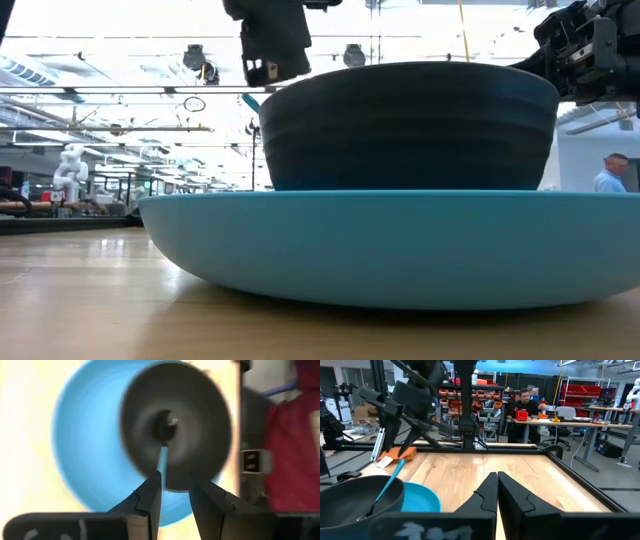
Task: Set table place
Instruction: Return to home position
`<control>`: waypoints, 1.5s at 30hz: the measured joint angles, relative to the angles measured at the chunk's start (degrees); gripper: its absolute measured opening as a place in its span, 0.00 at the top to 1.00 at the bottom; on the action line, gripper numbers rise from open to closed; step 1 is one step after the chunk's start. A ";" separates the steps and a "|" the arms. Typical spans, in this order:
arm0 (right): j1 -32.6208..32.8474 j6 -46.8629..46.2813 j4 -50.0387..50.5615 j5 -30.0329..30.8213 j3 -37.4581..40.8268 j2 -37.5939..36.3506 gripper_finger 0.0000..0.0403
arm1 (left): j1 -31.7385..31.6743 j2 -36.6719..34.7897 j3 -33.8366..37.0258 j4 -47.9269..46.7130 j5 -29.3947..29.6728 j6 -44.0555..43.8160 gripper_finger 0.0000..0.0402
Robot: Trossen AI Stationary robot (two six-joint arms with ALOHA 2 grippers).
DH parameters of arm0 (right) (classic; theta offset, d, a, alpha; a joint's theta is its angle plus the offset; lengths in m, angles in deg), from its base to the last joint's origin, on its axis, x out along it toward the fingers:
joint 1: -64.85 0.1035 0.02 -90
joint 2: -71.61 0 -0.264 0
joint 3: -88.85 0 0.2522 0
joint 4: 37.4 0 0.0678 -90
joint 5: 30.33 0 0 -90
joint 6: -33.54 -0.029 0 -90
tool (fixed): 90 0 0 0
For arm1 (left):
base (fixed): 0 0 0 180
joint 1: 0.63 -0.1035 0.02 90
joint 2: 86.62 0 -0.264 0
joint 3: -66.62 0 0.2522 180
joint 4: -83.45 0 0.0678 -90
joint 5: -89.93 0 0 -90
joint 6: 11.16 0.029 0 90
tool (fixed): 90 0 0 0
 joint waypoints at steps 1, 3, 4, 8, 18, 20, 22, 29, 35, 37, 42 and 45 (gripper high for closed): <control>-0.01 -0.04 0.00 0.02 0.00 0.01 1.00 | -0.06 0.00 -0.85 -1.41 1.45 1.65 0.75; 0.01 -0.04 0.00 0.02 0.00 -0.01 1.00 | -0.07 -0.56 -2.42 -4.11 4.62 6.18 0.75; 0.01 -0.04 0.00 0.00 0.00 -0.01 1.00 | -0.07 -1.22 -3.04 -4.95 6.57 8.61 0.75; 0.00 -0.04 0.05 0.02 0.00 -0.01 1.00 | -0.52 -5.33 -3.01 -7.38 15.68 14.84 0.79; 0.01 -0.40 0.02 -0.15 0.00 -0.20 1.00 | -3.31 -16.84 4.51 0.72 24.60 20.41 0.99; 0.01 -0.72 -0.19 -0.15 0.00 -0.26 1.00 | -4.54 -19.81 9.57 3.35 24.68 20.64 0.99; 0.01 -0.75 -0.17 -0.17 0.00 -0.71 1.00 | -6.10 -23.10 14.31 8.53 26.25 18.73 0.99; -0.15 -1.96 -0.50 -0.05 0.00 -2.16 1.00 | -8.33 -38.91 29.75 18.75 31.79 14.33 1.00; -2.22 -4.40 -0.25 -0.14 0.00 -3.44 1.00 | -7.42 -52.66 42.56 29.56 36.61 12.15 1.00; -3.04 -4.80 0.25 -0.17 0.00 -3.65 1.00 | -6.66 -55.84 46.69 34.05 37.54 11.88 1.00; -4.68 -5.26 1.12 -1.10 0.00 -3.68 1.00 | -5.33 -62.54 58.46 48.52 40.36 15.77 1.00; -5.58 -5.36 1.28 -4.24 0.00 -3.67 1.00 | -6.37 -65.57 65.32 59.24 36.79 17.10 1.00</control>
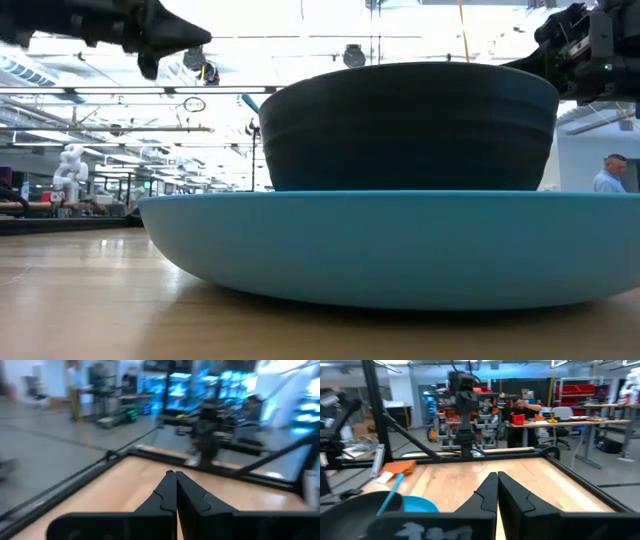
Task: Set table place
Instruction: Return to home position
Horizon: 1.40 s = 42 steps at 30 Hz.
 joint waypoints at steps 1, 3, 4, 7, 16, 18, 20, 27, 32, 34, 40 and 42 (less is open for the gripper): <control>-0.25 -0.37 -0.23 -0.67 0.00 -0.01 1.00 | -0.55 -0.60 1.87 2.42 -2.42 0.20 1.00; -0.86 -1.18 -0.91 -1.75 0.00 -0.01 1.00 | -1.58 -1.55 4.58 5.09 -7.64 2.00 1.00; -1.11 -1.56 -1.17 -1.93 0.00 -0.01 1.00 | -2.02 -1.94 5.56 5.42 -9.52 2.82 1.00; -1.73 -2.54 -1.23 -1.97 0.00 -0.01 1.00 | -3.04 -2.11 7.40 5.40 -12.77 4.76 1.00; -4.60 -4.86 -1.04 -3.37 0.00 -0.01 1.00 | -4.84 -4.75 8.76 1.22 -14.59 5.17 1.00; -5.21 -5.23 -1.06 -3.45 0.00 -0.01 1.00 | -4.29 -6.61 8.76 0.05 -14.57 5.26 1.00; -5.61 -5.42 -1.04 -3.70 0.00 -0.10 1.00 | -3.42 -8.77 8.76 -1.00 -14.42 5.24 1.00; -6.47 -6.76 -1.27 -7.41 0.00 -0.86 1.00 | -0.05 -16.54 8.76 -11.24 -7.71 3.79 1.00; -7.21 -9.10 -1.21 -8.05 0.00 -2.17 1.00 | 2.99 -20.00 8.73 -15.19 -5.48 3.87 1.00; -7.57 -10.25 -1.00 -9.03 0.00 -3.08 1.00 | 4.23 -21.37 8.73 -18.26 -3.08 3.85 1.00; -8.61 -10.14 3.51 -14.00 -1.60 -6.44 1.00 | 8.08 -24.64 8.73 -22.13 1.03 3.67 1.00; -8.60 -10.14 4.90 -14.37 -1.68 -7.16 1.00 | 9.47 -25.26 8.73 -22.17 1.43 4.78 1.00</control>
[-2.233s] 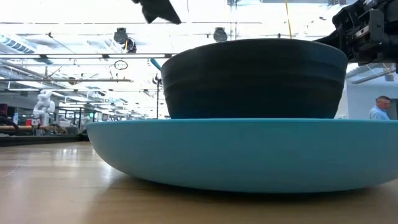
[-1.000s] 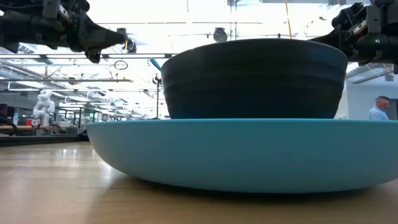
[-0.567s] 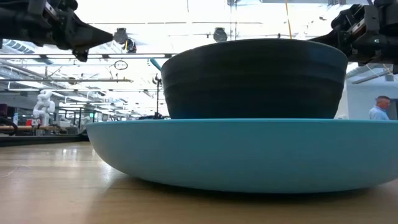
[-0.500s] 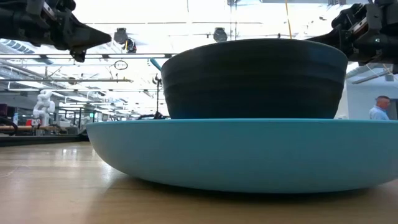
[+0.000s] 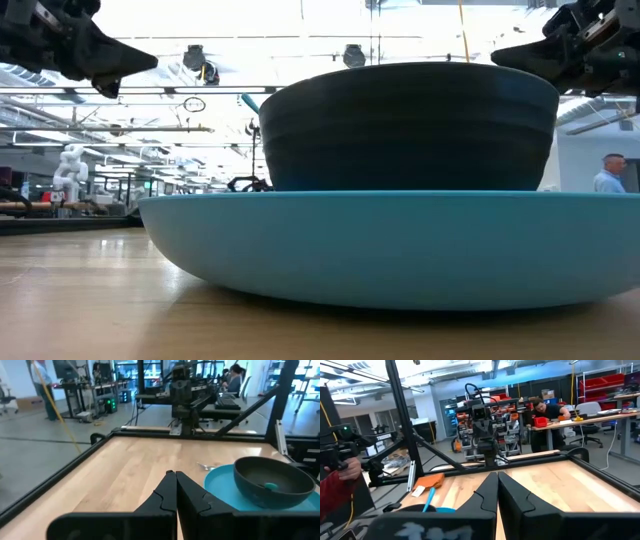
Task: Set table place
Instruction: Return to home position
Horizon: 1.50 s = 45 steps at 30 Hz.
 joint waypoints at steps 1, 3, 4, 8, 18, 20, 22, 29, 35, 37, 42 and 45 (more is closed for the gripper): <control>0.00 0.00 0.33 -0.01 0.00 -0.15 1.00 | 0.87 -0.14 0.00 0.03 0.46 0.59 1.00; 0.02 -0.27 0.51 -0.04 0.00 -0.26 1.00 | 2.50 -0.27 0.00 -0.11 2.71 0.99 1.00; 0.02 -0.74 0.51 -0.02 0.00 -0.24 1.00 | 3.28 -0.27 0.00 -0.25 4.58 0.81 1.00; 0.40 -2.13 0.53 0.49 0.00 0.68 1.00 | 6.36 -0.24 0.00 -2.79 10.37 -0.55 1.00; 8.48 1.28 -2.97 3.92 -0.02 5.52 1.00 | 12.18 -0.18 3.92 -0.70 14.80 -0.57 1.00; 10.07 3.29 -3.01 4.82 -0.02 6.58 1.00 | 13.02 -0.16 4.99 0.95 14.82 0.36 1.00; 11.22 4.19 -3.33 5.42 -0.02 7.15 1.00 | 13.82 -0.16 5.47 1.87 14.95 0.72 1.00; 11.68 2.97 -3.88 5.14 -0.02 4.52 1.00 | 17.67 -0.16 5.49 2.10 19.52 2.68 1.00; 11.69 2.84 -0.82 5.01 -0.02 -0.42 1.00 | 21.67 -0.18 5.49 2.47 23.88 4.46 1.00; 11.69 2.84 0.22 5.01 -0.02 -2.08 1.00 | 22.75 -0.18 5.49 2.47 24.98 4.40 1.00; 11.69 2.89 3.14 4.98 -0.02 -4.31 1.00 | 25.17 -0.18 5.49 2.70 27.45 4.00 1.00; 11.69 2.99 3.33 4.97 -0.02 -4.58 1.00 | 26.71 -0.18 5.49 2.92 29.14 5.21 1.00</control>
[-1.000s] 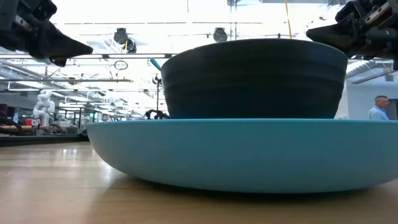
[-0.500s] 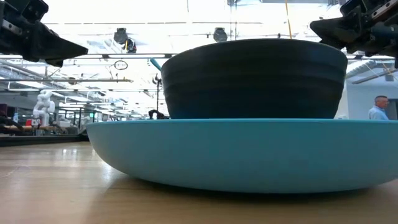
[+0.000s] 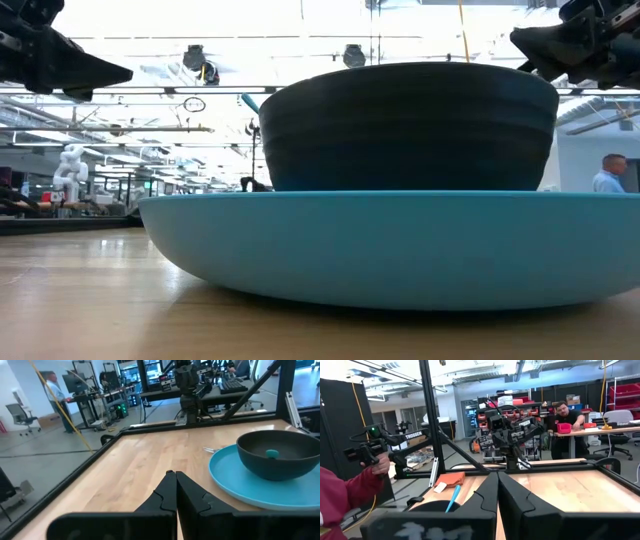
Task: Set table place
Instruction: Return to home position
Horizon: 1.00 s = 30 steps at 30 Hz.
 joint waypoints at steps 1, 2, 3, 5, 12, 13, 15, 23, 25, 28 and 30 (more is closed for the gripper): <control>0.00 0.00 0.02 0.00 0.00 0.02 1.00 | 0.50 0.00 0.01 0.23 0.53 0.78 1.00; 0.00 0.00 0.11 0.00 0.00 0.02 1.00 | 1.06 0.00 0.00 0.32 1.20 1.45 1.00; 0.00 0.00 0.13 0.00 0.00 0.02 1.00 | 1.52 0.00 0.00 0.32 2.00 1.96 1.00; 0.00 0.00 0.13 0.00 0.00 0.02 1.00 | 2.29 0.00 0.00 0.36 2.64 2.71 1.00; 0.00 0.59 0.13 -0.02 0.00 0.02 1.00 | 3.41 0.00 0.02 2.56 4.62 5.76 1.00; 0.00 1.04 0.14 -0.02 0.00 0.02 1.00 | 3.35 0.00 0.02 2.57 3.26 6.80 1.00; 0.00 1.59 0.23 -0.02 0.00 0.02 1.00 | 2.73 0.00 0.02 3.27 -0.24 8.74 1.00; -0.02 3.00 0.37 -0.02 0.00 0.15 1.00 | -6.42 -0.02 0.02 5.81 -8.88 12.74 1.00; -0.02 3.24 0.37 -0.04 0.00 0.15 1.00 | -9.97 -0.02 0.02 6.53 -9.02 12.73 1.00; -0.02 3.29 0.37 -0.04 0.00 0.15 1.00 | -14.98 -0.02 0.02 6.11 -12.16 12.69 1.00; -0.02 3.30 0.37 -0.04 0.00 0.13 1.00 | -17.63 -0.02 0.02 6.17 -15.47 12.69 1.00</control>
